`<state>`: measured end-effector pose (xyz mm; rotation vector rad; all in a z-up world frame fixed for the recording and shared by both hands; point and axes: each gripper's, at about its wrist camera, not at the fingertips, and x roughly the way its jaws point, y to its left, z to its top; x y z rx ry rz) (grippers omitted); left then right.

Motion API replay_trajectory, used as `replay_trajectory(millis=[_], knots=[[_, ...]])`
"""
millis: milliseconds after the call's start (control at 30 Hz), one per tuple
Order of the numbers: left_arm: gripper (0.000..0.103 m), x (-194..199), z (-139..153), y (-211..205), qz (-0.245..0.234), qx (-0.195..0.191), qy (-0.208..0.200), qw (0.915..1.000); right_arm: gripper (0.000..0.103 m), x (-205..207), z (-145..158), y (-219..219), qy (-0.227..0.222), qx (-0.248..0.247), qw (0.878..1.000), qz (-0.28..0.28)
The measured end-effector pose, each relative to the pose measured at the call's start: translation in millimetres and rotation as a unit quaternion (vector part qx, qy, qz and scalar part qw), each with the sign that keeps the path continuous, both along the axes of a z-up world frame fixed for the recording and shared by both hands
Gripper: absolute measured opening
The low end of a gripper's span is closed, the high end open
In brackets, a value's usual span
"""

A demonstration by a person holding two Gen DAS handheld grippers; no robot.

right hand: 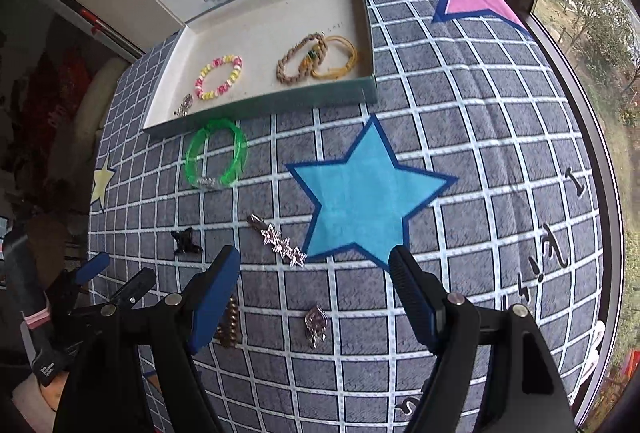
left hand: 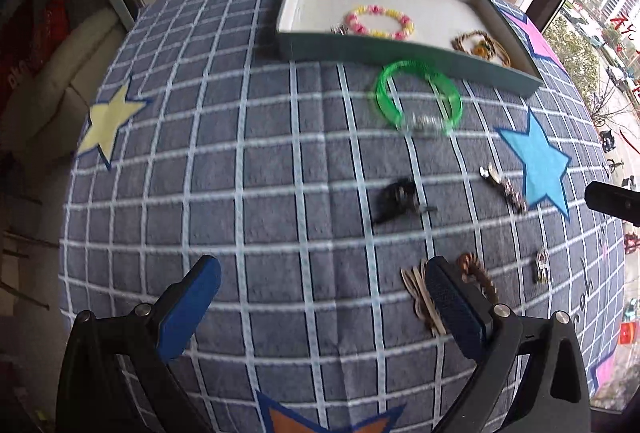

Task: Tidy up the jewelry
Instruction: 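Move both tools back toward the remaining jewelry, then grasp the wooden hair sticks with the left tool while the right tool grasps the silver heart pendant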

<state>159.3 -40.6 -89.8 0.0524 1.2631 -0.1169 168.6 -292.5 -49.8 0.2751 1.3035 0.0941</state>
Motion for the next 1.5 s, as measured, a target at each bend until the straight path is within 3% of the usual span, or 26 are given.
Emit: replay_trajectory(millis=[367,733,933,1200,1367,1500], knots=[[0.103,-30.0,-19.6,-14.3,-0.028,-0.016,0.038,0.9988,0.079,-33.5,-26.7,7.0,0.041,-0.022,0.999,0.005],[0.103,-31.2,-31.1,-23.5,-0.047,-0.022,0.056,0.9971,0.079,-38.7,-40.3,19.0,0.058,-0.042,0.997,0.020],[0.103,-31.9,-38.5,-22.4,-0.047,-0.015,0.054,0.9973,0.067,-42.1,-48.8,26.2,0.065,-0.056,0.996,0.025],[0.103,-24.9,-46.3,-45.1,-0.056,0.001,0.043,0.9975,0.060,-38.4,-52.3,44.7,0.055,-0.095,0.993,0.040],[0.090,-16.1,-42.0,-68.5,-0.068,-0.018,0.029,0.9971,0.052,-38.7,-57.0,65.7,0.046,-0.142,0.987,0.061],[0.078,-17.6,-37.2,-74.8,-0.072,-0.025,0.025,0.9968,0.045,-42.7,-57.5,72.6,0.042,-0.149,0.986,0.068]])
